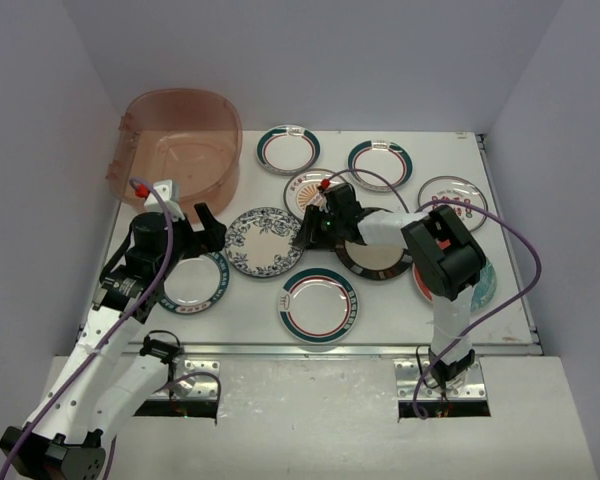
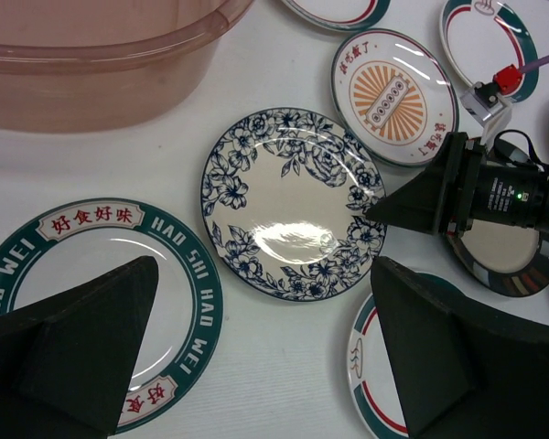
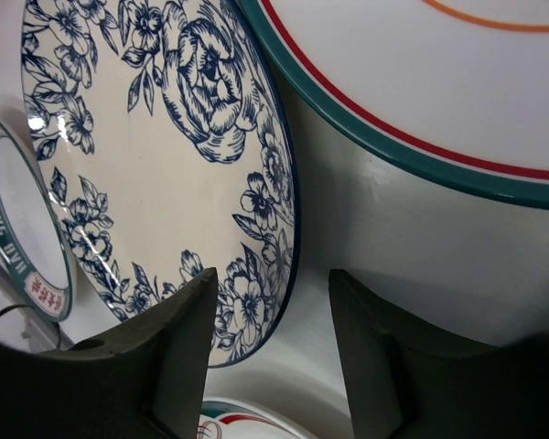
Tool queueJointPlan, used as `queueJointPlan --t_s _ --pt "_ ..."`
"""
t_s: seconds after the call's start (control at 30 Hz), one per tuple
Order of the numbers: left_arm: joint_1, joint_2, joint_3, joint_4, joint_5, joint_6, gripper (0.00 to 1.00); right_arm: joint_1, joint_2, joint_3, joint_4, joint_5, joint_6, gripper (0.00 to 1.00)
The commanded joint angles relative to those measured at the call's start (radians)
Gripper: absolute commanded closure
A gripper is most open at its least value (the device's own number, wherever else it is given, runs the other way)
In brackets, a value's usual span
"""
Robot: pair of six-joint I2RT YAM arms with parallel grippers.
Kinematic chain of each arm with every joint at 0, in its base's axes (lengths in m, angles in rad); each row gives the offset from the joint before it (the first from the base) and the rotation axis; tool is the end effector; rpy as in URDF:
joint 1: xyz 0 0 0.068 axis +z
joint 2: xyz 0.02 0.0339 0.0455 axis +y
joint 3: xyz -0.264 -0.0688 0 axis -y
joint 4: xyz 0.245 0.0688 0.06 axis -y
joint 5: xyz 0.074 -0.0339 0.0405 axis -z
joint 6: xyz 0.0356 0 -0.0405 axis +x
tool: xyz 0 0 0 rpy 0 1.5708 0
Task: Place the plates into the plastic bin on the countertop
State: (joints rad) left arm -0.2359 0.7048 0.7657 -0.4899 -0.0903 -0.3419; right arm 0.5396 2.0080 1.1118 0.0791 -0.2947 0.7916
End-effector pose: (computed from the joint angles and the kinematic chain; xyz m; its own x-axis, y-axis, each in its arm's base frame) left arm 0.1557 -0.0341 0.3138 -0.4323 -0.2395 -0.8693 0.0086 0.9629 -0.2696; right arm 0.3427 0.2173 0.1200 -0.9107 0.2481 -0.3302 -0.0202 0.7717 0.6357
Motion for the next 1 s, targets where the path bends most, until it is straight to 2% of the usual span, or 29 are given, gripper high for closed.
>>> queueJointPlan --t_s 0.0,0.1,0.17,0.27,0.33,0.63,0.97 --pt "0.009 -0.009 -0.002 0.057 0.033 0.015 0.00 0.005 0.033 -0.012 0.096 0.011 0.097 0.59" --pt "0.009 -0.005 0.000 0.056 0.035 0.017 0.00 0.005 0.046 -0.022 0.115 0.031 0.130 0.65" --pt "0.007 -0.010 -0.002 0.057 0.035 0.016 0.00 0.000 0.053 -0.041 0.134 0.035 0.160 0.75" --pt "0.007 -0.019 -0.005 0.066 0.060 0.020 0.00 -0.016 0.061 -0.081 0.208 0.018 0.224 0.83" --pt "0.007 -0.018 -0.006 0.068 0.069 0.021 0.00 -0.021 0.050 -0.118 0.251 0.007 0.271 0.99" --pt "0.007 -0.038 -0.005 0.066 0.052 0.020 0.00 -0.055 -0.192 -0.228 0.380 -0.016 0.347 1.00" --pt "0.007 -0.036 0.011 0.065 0.078 -0.018 0.00 -0.145 -0.367 -0.249 0.438 -0.267 0.410 1.00"
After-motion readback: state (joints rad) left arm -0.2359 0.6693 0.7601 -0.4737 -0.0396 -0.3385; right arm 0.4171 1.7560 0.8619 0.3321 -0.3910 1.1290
